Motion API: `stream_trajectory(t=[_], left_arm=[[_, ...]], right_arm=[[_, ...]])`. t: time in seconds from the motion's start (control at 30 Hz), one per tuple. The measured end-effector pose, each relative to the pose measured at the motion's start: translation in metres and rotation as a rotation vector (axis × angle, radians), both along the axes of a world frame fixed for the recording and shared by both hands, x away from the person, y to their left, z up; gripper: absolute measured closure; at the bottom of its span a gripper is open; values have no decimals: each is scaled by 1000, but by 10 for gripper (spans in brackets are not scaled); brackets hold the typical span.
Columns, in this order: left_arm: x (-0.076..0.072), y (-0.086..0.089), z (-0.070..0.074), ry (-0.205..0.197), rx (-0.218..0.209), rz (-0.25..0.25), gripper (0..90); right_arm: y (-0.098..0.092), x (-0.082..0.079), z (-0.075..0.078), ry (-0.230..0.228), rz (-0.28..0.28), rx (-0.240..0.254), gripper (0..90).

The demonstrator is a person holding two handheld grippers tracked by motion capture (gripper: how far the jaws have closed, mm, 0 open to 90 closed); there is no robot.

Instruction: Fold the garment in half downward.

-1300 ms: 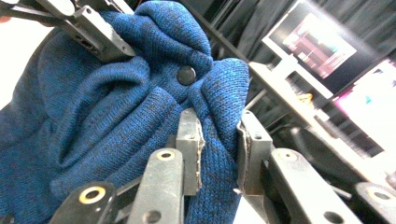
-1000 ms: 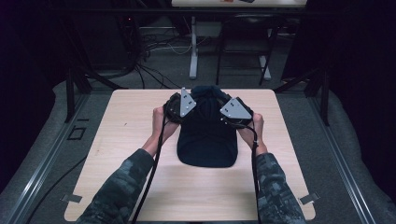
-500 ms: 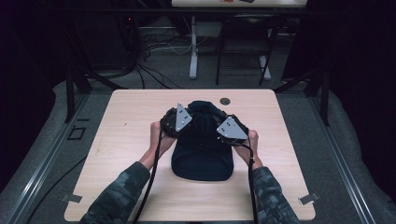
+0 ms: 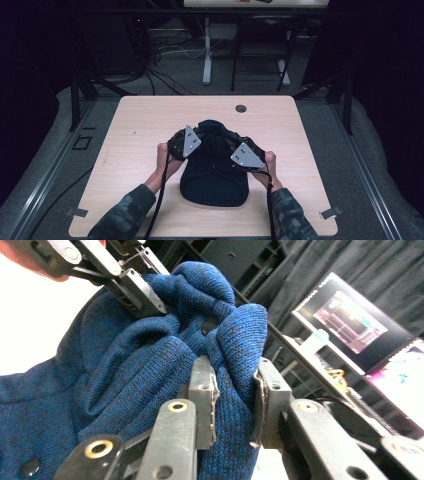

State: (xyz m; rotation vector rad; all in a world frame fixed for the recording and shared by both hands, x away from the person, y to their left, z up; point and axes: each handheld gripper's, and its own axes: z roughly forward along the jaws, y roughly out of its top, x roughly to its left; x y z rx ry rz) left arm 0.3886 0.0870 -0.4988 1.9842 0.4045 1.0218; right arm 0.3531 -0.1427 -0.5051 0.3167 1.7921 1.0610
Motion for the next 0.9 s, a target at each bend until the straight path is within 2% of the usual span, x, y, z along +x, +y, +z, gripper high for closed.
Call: stream_trajectory(t=[0.13, 0.2, 0.47, 0.57, 0.63, 0.7, 0.77, 0.8, 0.83, 0.9], left_arm=[[-5, 1, -10, 1, 24, -6, 750], [-7, 2, -12, 16, 27, -10, 750], [-2, 1, -10, 39, 30, -5, 749], [6, -1, -4, 82, 42, -9, 744], [15, -2, 0, 117, 29, -8, 743], [20, -3, 5, 126, 28, -4, 746], [26, -6, 11, 107, 40, 7, 752], [30, -8, 16, 76, 39, 20, 755], [33, -10, 21, 35, 45, 39, 760], [35, -15, 32, -81, 44, 78, 767]], right_arm=[[-2, -4, -9, 10, 8, -22, 738], [-2, -6, -12, 18, 19, -22, 738], [0, -2, -11, 42, 9, -33, 740], [1, 3, -10, 36, -8, -43, 741], [1, 9, -9, 35, -22, -49, 742], [1, 17, -5, 35, -38, -44, 742], [1, 24, 0, 34, -51, -44, 743], [2, 28, 2, 25, -65, -47, 744], [2, 35, 7, 14, -80, -47, 745], [5, 44, 19, -45, -134, -59, 748]])
